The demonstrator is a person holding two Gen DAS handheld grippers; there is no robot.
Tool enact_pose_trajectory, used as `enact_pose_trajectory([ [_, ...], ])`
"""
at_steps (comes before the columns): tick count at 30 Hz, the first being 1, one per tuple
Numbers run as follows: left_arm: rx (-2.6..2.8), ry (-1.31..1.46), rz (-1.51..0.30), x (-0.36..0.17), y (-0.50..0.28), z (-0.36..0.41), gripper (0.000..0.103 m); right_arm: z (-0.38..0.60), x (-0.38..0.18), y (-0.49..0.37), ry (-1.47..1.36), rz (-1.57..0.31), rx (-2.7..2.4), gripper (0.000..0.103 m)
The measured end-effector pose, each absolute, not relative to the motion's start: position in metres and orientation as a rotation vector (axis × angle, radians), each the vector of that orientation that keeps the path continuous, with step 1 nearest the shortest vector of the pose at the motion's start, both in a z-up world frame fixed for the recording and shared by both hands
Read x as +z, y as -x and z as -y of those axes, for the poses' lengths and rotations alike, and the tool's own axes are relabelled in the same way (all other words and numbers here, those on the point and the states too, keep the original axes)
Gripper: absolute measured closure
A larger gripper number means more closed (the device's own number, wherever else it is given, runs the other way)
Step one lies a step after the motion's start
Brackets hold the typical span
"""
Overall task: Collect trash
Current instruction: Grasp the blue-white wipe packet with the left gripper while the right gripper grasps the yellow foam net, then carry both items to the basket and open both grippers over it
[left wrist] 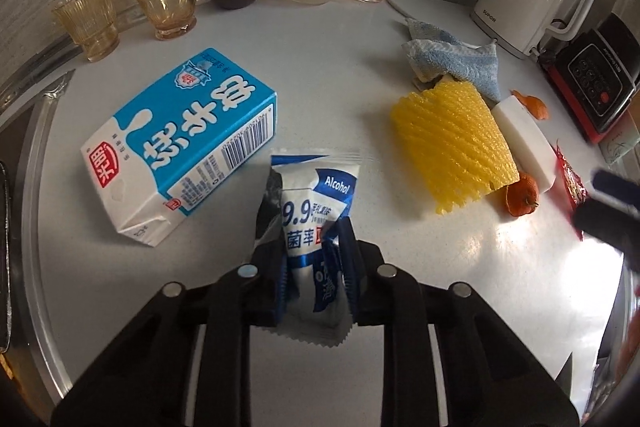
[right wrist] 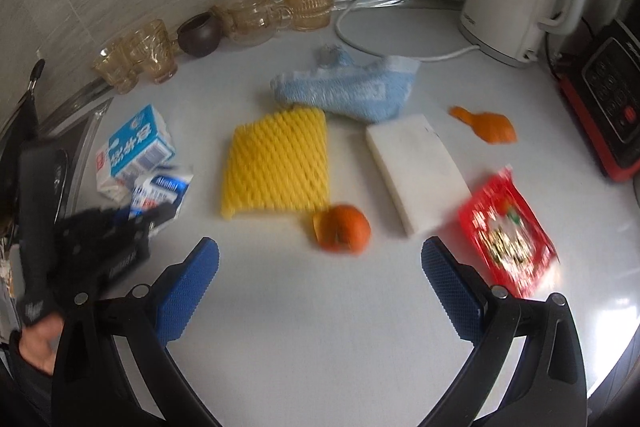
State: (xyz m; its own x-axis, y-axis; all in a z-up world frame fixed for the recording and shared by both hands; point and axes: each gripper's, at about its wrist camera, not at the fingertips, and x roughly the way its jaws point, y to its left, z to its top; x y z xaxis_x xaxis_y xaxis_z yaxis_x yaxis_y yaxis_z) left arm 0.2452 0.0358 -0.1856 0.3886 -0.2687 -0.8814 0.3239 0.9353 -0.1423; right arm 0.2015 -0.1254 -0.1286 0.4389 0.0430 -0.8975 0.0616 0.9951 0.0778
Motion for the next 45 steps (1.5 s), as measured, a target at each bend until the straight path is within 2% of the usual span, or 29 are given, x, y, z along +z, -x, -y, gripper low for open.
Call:
enact_pose_trajectory([
  [12, -0.371, 0.004, -1.112, -0.177, -0.228, -0.049, 0.082, 0.097, -0.175, -0.276, -0.054, -1.180, -0.022, 0.003],
  [13, -0.370, 0.007, -1.113, -0.178, -0.227, -0.051, 0.082, 0.096, -0.178, -0.278, -0.051, -1.183, -0.023, 0.005],
  [15, -0.366, 0.008, -1.110, -0.177, -0.225, -0.053, 0.082, 0.094, -0.183, -0.280, -0.046, -1.193, -0.030, 0.018],
  [17, -0.364, 0.012, -1.108, -0.175, -0.223, -0.057, 0.082, 0.093, -0.186, -0.279, -0.060, -1.199, -0.021, 0.038],
  [18, -0.364, 0.014, -1.107, -0.174, -0.222, -0.059, 0.082, 0.093, -0.186, -0.278, -0.066, -1.198, -0.016, 0.042],
  [20, -0.363, 0.021, -1.105, -0.173, -0.220, -0.062, 0.082, 0.092, -0.185, -0.276, -0.071, -1.196, -0.008, 0.061],
  [22, -0.362, 0.026, -1.104, -0.172, -0.221, -0.064, 0.082, 0.091, -0.182, -0.274, -0.081, -1.195, 0.007, 0.074],
  [23, -0.362, 0.031, -1.102, -0.171, -0.220, -0.065, 0.082, 0.090, -0.180, -0.272, -0.083, -1.194, 0.015, 0.076],
  [26, -0.369, 0.036, -1.094, -0.166, -0.217, -0.066, 0.082, 0.085, -0.174, -0.266, -0.081, -1.187, 0.030, 0.080],
  [32, -0.403, 0.021, -1.072, -0.152, -0.200, -0.070, 0.082, 0.079, -0.149, -0.239, -0.094, -1.150, 0.046, 0.080],
  [45, -0.532, -0.072, -1.073, -0.126, -0.109, -0.077, 0.082, 0.085, -0.100, -0.097, -0.103, -1.104, -0.023, 0.080],
])
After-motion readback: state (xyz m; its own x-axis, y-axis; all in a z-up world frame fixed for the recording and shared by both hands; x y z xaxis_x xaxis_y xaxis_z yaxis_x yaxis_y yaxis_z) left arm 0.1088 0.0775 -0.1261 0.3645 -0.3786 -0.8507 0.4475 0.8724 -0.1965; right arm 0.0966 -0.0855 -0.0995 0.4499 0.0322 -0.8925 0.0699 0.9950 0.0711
